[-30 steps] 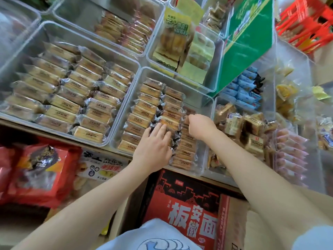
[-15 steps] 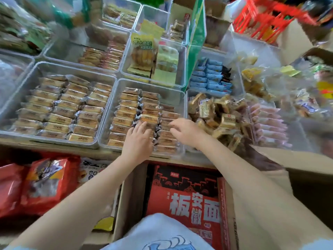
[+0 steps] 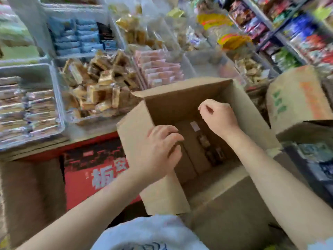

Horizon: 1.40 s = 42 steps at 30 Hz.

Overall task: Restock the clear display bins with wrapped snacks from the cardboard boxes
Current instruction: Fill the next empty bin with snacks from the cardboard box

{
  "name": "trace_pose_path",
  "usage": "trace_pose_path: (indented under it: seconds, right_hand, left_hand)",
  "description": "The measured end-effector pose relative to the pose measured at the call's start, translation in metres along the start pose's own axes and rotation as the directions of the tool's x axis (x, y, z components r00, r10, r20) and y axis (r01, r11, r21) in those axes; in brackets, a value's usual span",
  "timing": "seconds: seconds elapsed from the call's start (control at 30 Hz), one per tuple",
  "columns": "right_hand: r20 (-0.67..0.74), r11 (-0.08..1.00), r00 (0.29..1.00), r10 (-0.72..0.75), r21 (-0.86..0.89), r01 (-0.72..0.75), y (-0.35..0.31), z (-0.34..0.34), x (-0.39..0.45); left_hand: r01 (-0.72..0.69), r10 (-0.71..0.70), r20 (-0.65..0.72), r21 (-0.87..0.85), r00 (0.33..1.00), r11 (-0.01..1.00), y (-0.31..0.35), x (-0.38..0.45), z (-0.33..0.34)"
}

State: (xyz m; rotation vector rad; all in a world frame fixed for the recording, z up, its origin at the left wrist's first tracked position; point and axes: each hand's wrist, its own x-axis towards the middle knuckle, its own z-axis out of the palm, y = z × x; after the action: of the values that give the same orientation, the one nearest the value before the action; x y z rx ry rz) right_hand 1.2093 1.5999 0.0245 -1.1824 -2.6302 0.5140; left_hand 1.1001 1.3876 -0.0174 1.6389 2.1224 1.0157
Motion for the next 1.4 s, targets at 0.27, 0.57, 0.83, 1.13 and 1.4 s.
trace_pose_path:
  seconds: [0.27, 0.57, 0.83, 1.13, 1.4]
  right_hand:
    - [0.53, 0.926, 0.831, 0.168, -0.374, 0.052, 0.135, 0.024, 0.039]
    - [0.742, 0.711, 0.514, 0.431, -0.63, 0.312, 0.198, 0.104, 0.034]
    - [0.758, 0.561, 0.497, 0.423, -0.65, 0.513, 0.234, 0.135, 0.01]
    - [0.908, 0.961, 0.329, 0.258, -0.278, 0.013, 0.195, 0.111, 0.043]
    - [0.843, 0.476, 0.411, -0.348, 0.536, -0.697, 0.077, 0.025, 0.047]
  left_hand:
    - [0.113, -0.131, 0.036, 0.314, 0.991, 0.943, 0.035, 0.04, 0.048]
    - [0.233, -0.233, -0.049, 0.396, 0.971, 0.888, 0.034, 0.044, 0.056]
    - [0.302, -0.264, -0.15, 0.379, 0.953, 0.875, 0.032, 0.04, 0.057]
    - [0.248, -0.201, -0.163, 0.363, 0.966, 0.898, 0.031, 0.041, 0.06]
    - [0.251, -0.21, -0.193, 0.221, 0.958, 0.942, 0.036, 0.035, 0.05]
